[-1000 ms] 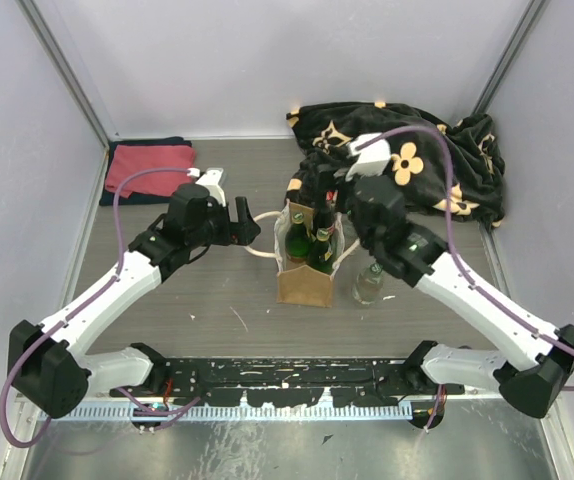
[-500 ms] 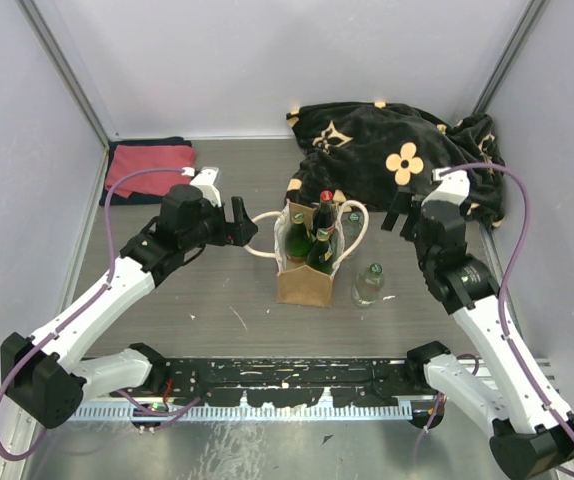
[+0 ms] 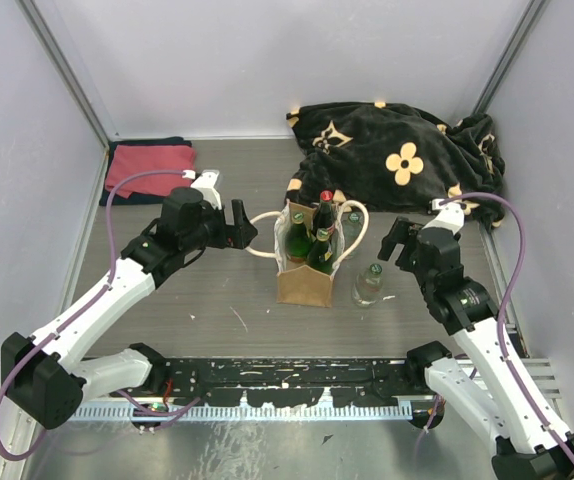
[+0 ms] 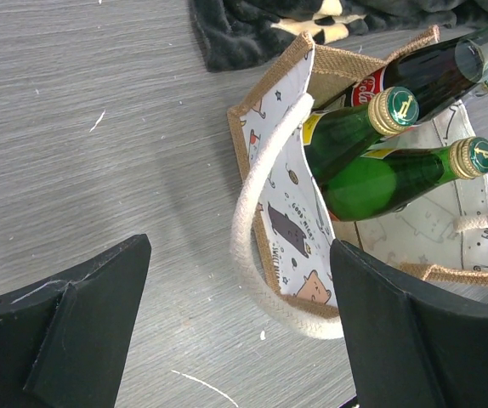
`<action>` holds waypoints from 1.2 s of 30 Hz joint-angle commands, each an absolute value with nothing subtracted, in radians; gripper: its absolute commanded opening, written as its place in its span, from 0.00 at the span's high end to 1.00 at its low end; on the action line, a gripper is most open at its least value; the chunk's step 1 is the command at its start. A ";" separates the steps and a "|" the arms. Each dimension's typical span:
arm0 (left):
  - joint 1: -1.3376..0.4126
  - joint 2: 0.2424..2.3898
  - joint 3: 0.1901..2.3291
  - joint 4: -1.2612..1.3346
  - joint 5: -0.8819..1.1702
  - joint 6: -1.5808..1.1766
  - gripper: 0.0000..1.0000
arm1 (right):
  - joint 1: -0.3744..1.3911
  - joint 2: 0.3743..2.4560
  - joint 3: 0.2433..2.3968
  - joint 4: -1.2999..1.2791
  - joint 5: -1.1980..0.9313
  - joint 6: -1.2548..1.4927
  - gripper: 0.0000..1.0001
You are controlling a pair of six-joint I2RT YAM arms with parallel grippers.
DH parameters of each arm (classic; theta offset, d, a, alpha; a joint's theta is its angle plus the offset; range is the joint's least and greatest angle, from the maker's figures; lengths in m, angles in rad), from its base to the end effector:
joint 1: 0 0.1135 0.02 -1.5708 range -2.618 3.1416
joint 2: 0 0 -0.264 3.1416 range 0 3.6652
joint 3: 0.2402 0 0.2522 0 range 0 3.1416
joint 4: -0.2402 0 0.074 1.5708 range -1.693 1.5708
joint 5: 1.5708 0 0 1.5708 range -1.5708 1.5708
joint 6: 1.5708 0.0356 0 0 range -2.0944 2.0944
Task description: Place the beverage into the canvas bag
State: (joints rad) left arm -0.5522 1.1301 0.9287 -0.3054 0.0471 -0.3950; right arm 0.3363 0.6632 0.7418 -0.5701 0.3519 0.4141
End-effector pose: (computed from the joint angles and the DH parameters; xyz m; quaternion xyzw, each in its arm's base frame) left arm 0.2164 -0.1353 0.3089 0.0796 0.8580 -0.2494 0.4420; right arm 0.1420 0.0366 0.3044 0.1227 0.8405 0.0457 0.5257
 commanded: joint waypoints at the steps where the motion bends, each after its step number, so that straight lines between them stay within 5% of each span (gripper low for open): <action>1: -0.550 1.112 0.917 -0.300 0.061 -0.387 0.07 | 0.375 0.690 0.772 -0.558 0.315 0.451 0.10; 13: -0.551 1.106 0.922 -0.310 0.064 -0.379 0.07 | 0.682 0.879 0.881 -0.748 0.548 0.608 0.11; 36: -0.551 1.086 0.913 -0.314 0.063 -0.383 0.07 | 0.690 0.991 0.940 -0.920 0.510 0.707 0.34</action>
State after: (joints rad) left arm -0.5522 1.1095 0.9276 -0.3065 0.0525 -0.3931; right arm 0.6853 0.9947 0.9066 -0.9222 0.5068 0.6804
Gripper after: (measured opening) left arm 0.933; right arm 0.689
